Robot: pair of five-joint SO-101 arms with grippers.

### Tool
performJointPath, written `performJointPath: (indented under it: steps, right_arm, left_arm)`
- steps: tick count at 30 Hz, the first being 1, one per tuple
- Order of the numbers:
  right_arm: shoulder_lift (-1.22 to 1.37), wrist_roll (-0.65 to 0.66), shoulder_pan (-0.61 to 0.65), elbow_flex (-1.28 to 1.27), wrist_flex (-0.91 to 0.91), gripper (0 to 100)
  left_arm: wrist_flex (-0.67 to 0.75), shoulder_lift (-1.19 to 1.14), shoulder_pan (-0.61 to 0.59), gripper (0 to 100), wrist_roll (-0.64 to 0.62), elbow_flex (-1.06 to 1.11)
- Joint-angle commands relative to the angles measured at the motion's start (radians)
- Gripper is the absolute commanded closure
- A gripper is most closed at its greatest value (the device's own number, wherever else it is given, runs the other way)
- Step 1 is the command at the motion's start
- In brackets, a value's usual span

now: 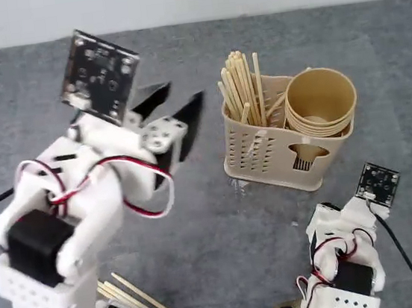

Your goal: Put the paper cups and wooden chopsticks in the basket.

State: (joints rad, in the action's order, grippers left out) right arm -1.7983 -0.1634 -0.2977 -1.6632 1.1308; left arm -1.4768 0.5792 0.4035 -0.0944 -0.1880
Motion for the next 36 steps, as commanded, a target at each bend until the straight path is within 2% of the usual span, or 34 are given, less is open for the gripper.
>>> performJointPath:
  steps: [1,6,12,19,29,36]
  right_arm:
    - [-0.016,-0.002,-0.012,-0.002,0.002,99.0]
    - [-0.016,-0.002,-0.012,-0.002,0.002,99.0]
    - [-0.016,-0.002,-0.012,-0.002,0.002,99.0]
    - [-0.016,-0.002,-0.013,-0.002,0.002,99.0]
    - [-0.016,-0.002,-0.013,-0.002,0.002,99.0]
    - [-0.016,-0.002,-0.013,-0.002,0.002,99.0]
  left_arm:
    - [-0.118,0.025,-0.114,90,0.054,-0.004]
    - [-0.279,0.026,-0.265,91,0.123,0.067]
    - [-0.258,0.034,-0.483,91,0.132,0.317]
    - [-0.261,0.035,-0.695,91,0.13,0.506]
    - [-0.258,0.032,-0.856,91,0.124,0.811]
    - [-0.186,0.025,-0.928,90,0.124,0.877]
